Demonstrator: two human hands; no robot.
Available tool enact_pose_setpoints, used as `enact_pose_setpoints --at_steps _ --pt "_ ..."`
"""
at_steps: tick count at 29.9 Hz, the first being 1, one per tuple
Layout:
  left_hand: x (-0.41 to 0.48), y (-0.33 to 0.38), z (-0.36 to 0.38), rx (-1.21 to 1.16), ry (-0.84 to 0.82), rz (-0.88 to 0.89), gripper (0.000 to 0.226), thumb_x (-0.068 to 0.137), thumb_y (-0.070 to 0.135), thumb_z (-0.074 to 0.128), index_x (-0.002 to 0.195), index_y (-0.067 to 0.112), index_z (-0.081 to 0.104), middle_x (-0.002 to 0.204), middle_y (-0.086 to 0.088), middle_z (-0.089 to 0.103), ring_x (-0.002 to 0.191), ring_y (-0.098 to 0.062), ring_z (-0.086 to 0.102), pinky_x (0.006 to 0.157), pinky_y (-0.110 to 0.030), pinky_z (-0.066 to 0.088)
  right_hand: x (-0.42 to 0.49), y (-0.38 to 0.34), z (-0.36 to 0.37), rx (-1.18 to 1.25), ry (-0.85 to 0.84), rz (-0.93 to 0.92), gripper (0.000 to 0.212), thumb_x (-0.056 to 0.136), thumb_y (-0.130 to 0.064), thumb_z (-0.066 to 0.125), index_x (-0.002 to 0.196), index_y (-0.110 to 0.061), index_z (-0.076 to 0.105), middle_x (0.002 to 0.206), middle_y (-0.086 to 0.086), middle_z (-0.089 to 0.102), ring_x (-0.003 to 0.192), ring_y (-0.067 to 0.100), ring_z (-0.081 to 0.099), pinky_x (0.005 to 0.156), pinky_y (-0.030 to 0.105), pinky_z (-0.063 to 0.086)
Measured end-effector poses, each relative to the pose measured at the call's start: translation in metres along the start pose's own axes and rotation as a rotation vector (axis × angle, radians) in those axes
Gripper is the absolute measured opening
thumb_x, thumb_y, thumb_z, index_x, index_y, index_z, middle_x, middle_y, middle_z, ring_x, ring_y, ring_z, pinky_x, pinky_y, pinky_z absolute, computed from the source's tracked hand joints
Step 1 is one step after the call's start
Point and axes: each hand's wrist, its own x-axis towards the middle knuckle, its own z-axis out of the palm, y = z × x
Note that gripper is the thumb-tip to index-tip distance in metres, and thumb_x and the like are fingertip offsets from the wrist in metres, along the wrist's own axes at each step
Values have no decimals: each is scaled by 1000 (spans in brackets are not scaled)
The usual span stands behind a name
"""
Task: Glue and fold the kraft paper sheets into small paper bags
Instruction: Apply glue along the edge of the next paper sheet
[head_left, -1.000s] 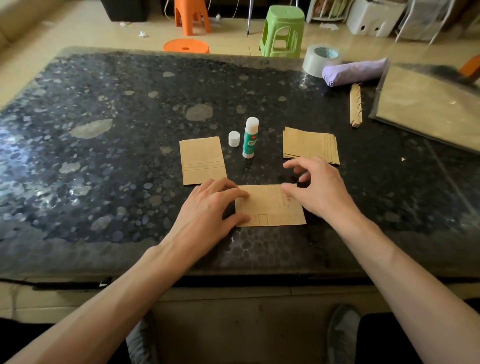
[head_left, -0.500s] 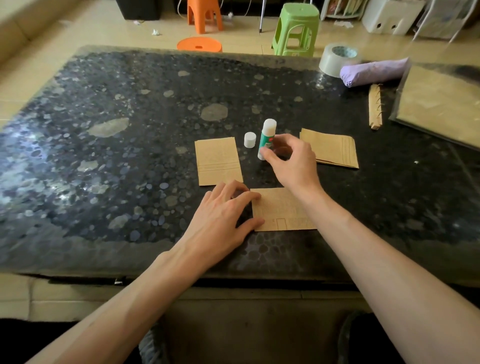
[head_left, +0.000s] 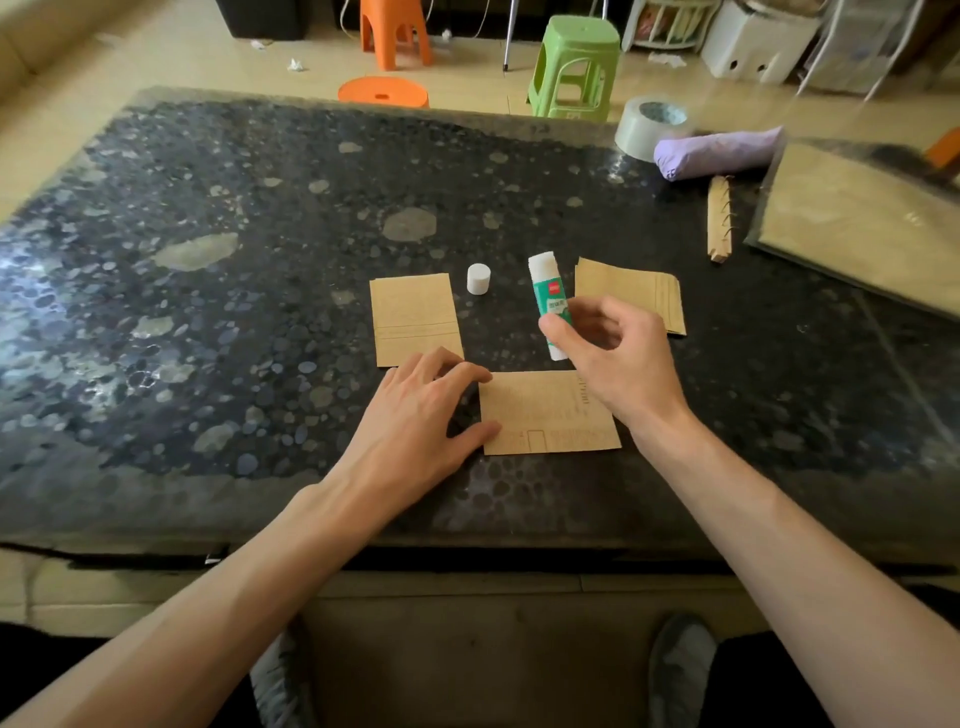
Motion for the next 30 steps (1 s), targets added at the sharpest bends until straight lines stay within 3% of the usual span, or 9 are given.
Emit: enact_pose_setpoints --at_steps 6,13,16,19,24,30 --pt "-2 23 -24 86 -38 71 47 92 53 64 134 31 60 126 9 58 119 -14 54 98 -31 44 -12 -12 -13 208 72 184 20 90 -42 78 106 -35 67 101 -16 74 94 0 72 71 17 58" --pt "0 9 -39 134 -145 -18 38 93 42 67 130 36 61 117 11 62 110 -15 59 85 -32 51 -24 -20 -18 302 104 177 16 88 -26 83 99 -29 71 89 -17 77 91 6 76 69 20 60" --pt "5 8 -35 73 -144 -71 36 91 43 69 126 35 63 112 12 63 105 -14 61 85 -37 54 -24 -19 -16 246 84 153 14 89 -27 82 97 -32 72 92 -15 77 93 4 74 73 22 61" --pt "5 4 -23 17 -88 -129 37 89 52 68 121 34 65 105 13 62 95 -11 62 81 -34 53 -20 -16 -10 133 1 70 10 91 -27 81 98 -29 75 93 -15 76 94 -3 70 77 14 56" --pt "5 -3 -6 -88 -27 -186 49 79 64 72 117 35 65 107 14 61 93 -6 59 79 -30 52 -21 -12 6 -191 -189 -107 23 92 -37 77 112 -25 74 100 -18 70 99 -3 63 79 7 49" --pt "11 -7 2 -134 -50 -212 57 68 63 82 116 38 63 106 15 58 93 -7 58 75 -26 46 -21 -13 11 -346 -282 -218 27 92 -41 75 115 -28 69 103 -17 67 100 -1 60 81 12 51"
